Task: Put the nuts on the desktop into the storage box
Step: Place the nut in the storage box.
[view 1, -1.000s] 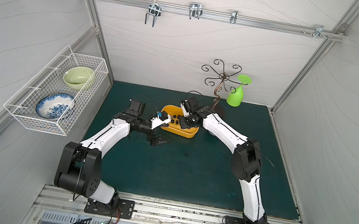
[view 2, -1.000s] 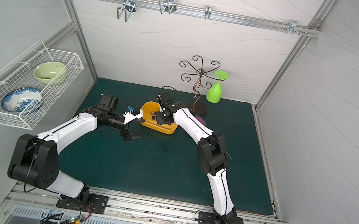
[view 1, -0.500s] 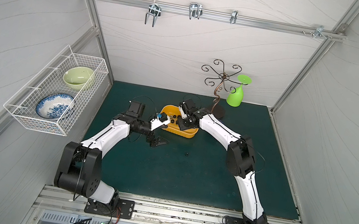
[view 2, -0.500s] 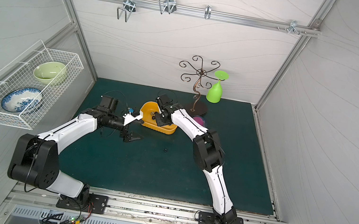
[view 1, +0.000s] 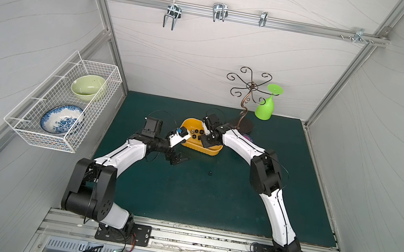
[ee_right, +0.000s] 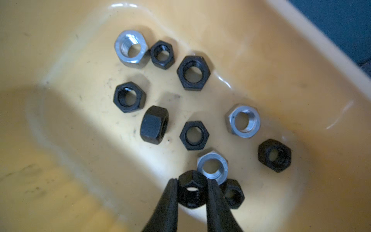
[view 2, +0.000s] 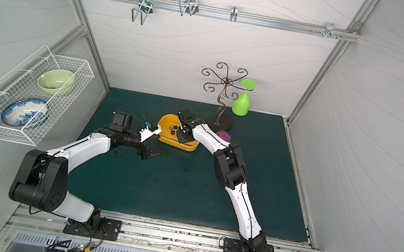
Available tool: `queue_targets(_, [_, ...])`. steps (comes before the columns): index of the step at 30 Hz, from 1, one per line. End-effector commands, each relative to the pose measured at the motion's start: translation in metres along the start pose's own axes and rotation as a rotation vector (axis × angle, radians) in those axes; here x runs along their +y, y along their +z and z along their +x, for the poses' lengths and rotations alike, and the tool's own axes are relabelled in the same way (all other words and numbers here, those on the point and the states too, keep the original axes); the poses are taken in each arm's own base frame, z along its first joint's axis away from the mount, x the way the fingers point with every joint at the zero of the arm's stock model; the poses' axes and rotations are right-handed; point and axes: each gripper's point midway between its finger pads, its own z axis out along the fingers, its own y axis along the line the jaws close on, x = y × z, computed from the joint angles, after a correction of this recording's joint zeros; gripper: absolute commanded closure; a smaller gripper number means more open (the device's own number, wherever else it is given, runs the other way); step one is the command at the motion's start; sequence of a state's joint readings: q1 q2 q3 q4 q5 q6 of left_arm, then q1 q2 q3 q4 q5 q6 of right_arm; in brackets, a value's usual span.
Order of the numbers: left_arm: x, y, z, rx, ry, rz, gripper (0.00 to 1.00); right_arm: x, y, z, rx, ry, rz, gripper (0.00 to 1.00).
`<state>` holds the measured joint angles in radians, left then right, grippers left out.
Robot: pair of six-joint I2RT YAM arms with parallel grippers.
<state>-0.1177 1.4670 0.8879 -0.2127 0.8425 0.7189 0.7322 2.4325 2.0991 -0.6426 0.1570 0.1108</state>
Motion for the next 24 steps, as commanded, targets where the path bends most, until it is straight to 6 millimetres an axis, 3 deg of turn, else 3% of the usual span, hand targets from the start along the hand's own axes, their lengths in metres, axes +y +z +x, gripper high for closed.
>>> queue_targets(1, [0.007, 0.000, -0.004, -0.014, 0.013, -0.023, 0.02, -0.006, 0.012, 0.001, 0.010, -0.011, 0.021, 0.87])
queue_targets(17, [0.008, -0.001, -0.004, -0.009, 0.015, -0.027, 0.01, -0.012, 0.018, -0.019, -0.041, -0.011, 0.035, 0.83])
queue_targets(24, [0.006, 0.000, -0.005, -0.009, 0.012, -0.011, 0.01, -0.018, 0.014, -0.028, -0.060, 0.075, -0.013, 0.84])
